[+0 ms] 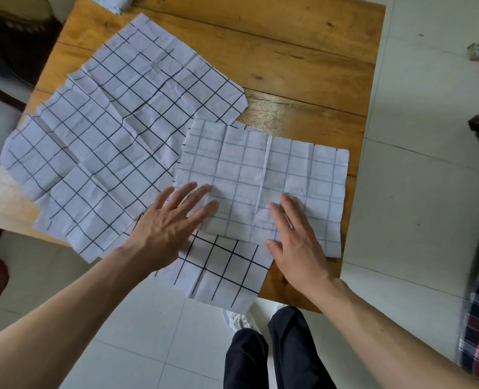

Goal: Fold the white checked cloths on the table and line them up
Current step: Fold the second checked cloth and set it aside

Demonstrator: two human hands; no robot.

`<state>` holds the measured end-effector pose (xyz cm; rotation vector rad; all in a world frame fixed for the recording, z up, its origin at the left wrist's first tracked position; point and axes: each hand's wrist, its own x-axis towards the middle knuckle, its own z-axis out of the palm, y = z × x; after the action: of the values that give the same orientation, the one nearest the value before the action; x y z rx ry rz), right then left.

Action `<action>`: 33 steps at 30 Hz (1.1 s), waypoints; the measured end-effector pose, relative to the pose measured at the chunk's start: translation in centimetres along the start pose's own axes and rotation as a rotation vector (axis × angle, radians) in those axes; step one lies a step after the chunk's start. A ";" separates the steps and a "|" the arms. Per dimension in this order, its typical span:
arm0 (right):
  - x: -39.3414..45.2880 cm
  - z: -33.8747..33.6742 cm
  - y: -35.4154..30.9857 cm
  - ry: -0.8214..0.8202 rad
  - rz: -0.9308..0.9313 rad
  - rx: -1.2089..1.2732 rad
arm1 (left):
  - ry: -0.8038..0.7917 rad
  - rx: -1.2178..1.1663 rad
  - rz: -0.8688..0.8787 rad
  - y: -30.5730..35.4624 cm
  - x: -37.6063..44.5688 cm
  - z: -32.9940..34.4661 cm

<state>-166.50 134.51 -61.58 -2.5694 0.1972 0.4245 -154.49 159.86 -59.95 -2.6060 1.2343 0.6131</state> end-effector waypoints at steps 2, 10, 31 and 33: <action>0.3 -0.2 0.0 0.000 0.019 0.028 | -0.122 0.120 0.005 0.2 0.7 -0.8; 0.2 -0.3 -0.1 0.022 0.021 0.047 | -0.041 0.164 -0.044 0.5 1.8 -1.1; 0.1 -1.2 -0.6 0.009 0.029 0.039 | 0.302 -1.764 -0.920 3.6 0.4 -5.1; 0.2 -1.4 -0.7 0.000 0.023 0.041 | 0.339 -1.872 -0.938 4.3 0.6 -5.5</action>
<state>-165.83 134.38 -60.19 -2.5289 0.2329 0.4243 -155.92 154.81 -55.24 -3.8914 -1.5807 1.4698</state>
